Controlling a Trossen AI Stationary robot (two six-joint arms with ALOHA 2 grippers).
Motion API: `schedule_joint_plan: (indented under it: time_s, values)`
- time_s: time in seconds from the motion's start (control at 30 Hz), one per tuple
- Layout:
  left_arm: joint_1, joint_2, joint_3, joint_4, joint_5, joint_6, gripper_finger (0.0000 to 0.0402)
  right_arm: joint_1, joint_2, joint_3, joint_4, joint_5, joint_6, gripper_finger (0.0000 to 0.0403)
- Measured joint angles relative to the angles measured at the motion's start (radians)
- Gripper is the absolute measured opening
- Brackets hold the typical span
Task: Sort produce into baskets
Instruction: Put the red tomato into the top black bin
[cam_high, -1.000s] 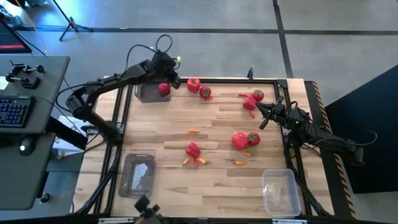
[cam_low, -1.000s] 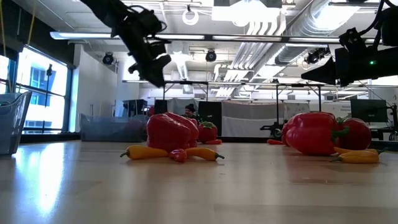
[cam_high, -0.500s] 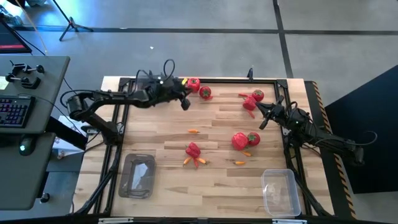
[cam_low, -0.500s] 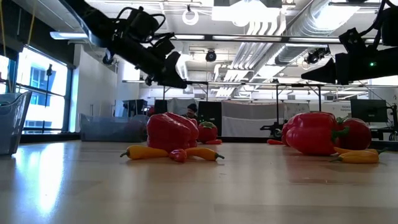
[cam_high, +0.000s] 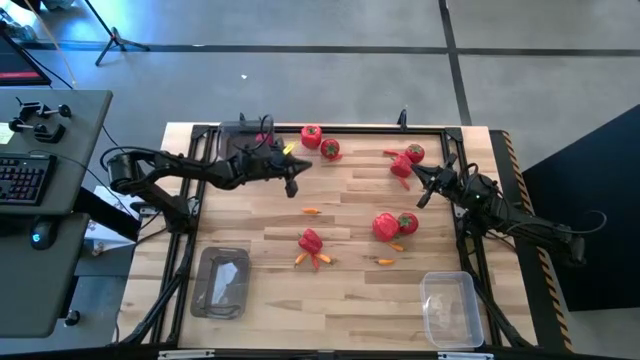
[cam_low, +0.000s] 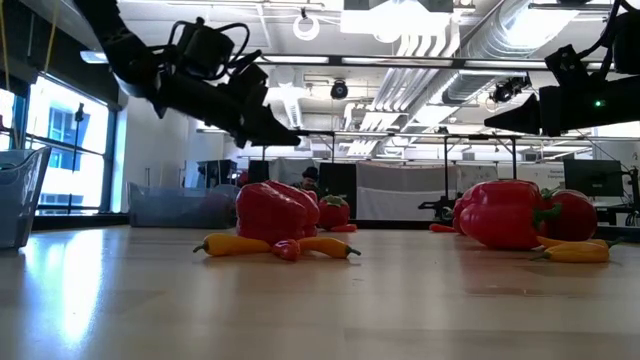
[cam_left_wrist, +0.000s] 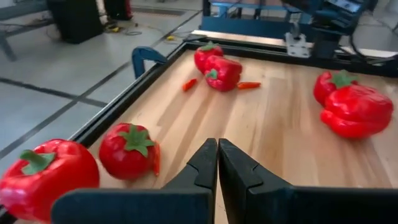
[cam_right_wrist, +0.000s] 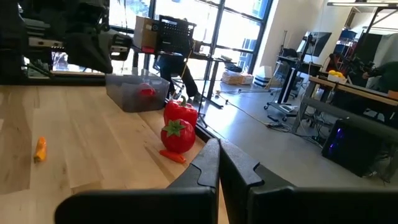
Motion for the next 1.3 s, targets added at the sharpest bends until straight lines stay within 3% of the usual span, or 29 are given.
schedule_joint_plan:
  time_s: [0.37,0.57,0.77,0.97,1.3]
  values:
    - [0.001,0.000,-0.062,0.100,0.005,-0.016,0.0000,0.000,0.000,0.012,0.154,0.033,-0.099,0.0000]
    - [0.001,0.000,-0.062,0.113,0.004,-0.004,0.0000,-0.005,0.000,0.021,0.192,0.066,-0.001,0.0000]
    - [0.001,0.000,-0.062,0.125,0.004,0.006,0.0000,-0.020,0.018,0.022,0.098,0.065,0.144,0.0010]
    - [0.003,0.000,-0.062,0.118,0.000,0.031,0.0000,-0.020,0.109,0.022,0.042,0.126,0.273,0.0075]
    - [0.003,0.000,-0.062,0.120,-0.002,0.062,0.0000,-0.020,0.352,0.023,0.043,0.355,0.591,0.0247]
